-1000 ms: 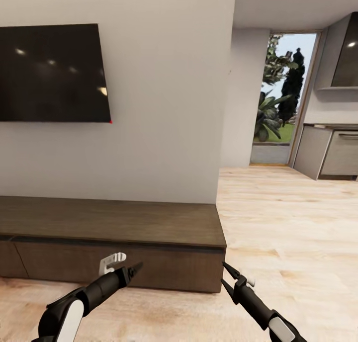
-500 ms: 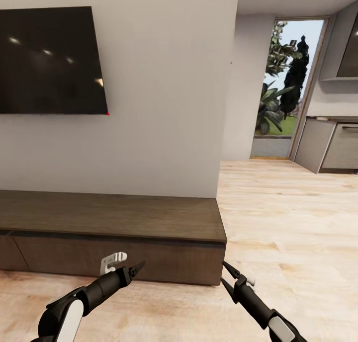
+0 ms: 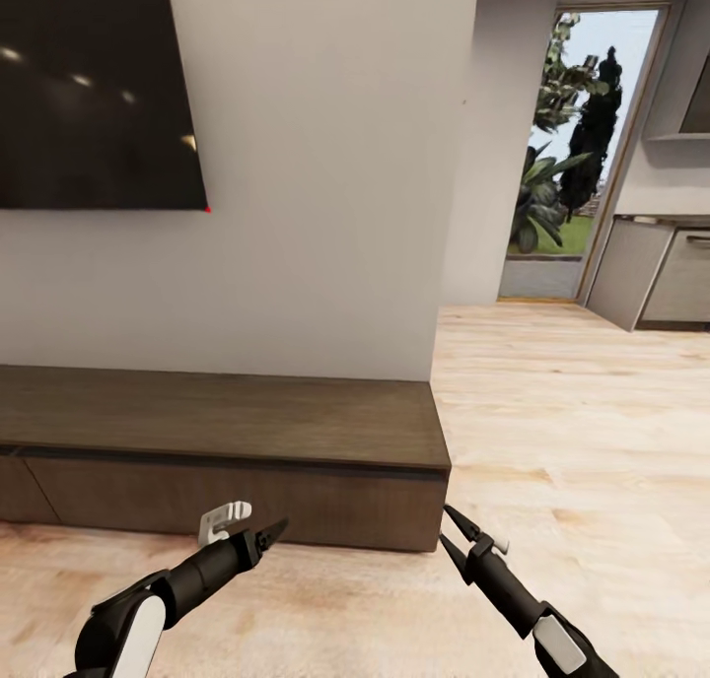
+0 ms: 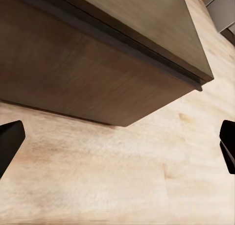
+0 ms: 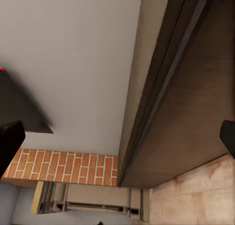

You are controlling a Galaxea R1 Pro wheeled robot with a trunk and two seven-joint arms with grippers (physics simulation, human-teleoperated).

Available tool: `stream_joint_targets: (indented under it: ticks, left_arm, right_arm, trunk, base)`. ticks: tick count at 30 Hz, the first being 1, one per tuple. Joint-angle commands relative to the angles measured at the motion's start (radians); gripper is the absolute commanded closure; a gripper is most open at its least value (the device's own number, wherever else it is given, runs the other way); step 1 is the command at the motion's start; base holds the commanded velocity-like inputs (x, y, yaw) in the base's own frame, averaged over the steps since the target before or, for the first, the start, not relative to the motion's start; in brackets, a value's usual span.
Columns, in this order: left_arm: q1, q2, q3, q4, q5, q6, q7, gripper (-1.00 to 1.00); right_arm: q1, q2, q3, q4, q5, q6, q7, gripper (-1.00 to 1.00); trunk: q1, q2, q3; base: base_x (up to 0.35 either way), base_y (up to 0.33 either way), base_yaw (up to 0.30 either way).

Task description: Place each of the two pumpkins and all three candles from the living room inside a cabinet in the living room (use any cabinet), then make sure every cabinet is closed, and position the cauldron so it is next to a table in the living room.

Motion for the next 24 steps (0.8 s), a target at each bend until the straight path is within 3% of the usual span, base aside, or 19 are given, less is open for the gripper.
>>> stream_joint_targets:
  ticks: [1, 8, 24]
  left_arm:
    - [0.000, -0.001, 0.003, -0.001, 0.001, 0.007, -0.004, -1.00]
    - [0.001, -0.001, 0.003, -0.001, 0.001, 0.007, -0.004, -1.00]
    - [0.001, -0.001, 0.001, 0.001, 0.001, 0.005, -0.004, -1.00]
  right_arm:
    - [-0.001, 0.000, -0.001, 0.000, -0.005, 0.008, 0.002, -1.00]
    - [-0.001, 0.000, -0.001, -0.001, -0.005, 0.008, 0.003, -1.00]
    - [-0.001, -0.001, -0.001, -0.003, -0.005, 0.008, 0.005, -1.00]
  trunk:
    - [0.000, -0.001, -0.005]
    - [0.003, -0.002, -0.032]
    - [0.005, -0.003, -0.044]
  base:
    - [0.000, 0.000, 0.000]
    - [0.000, 0.000, 0.000]
    - [0.000, 0.000, 0.000]
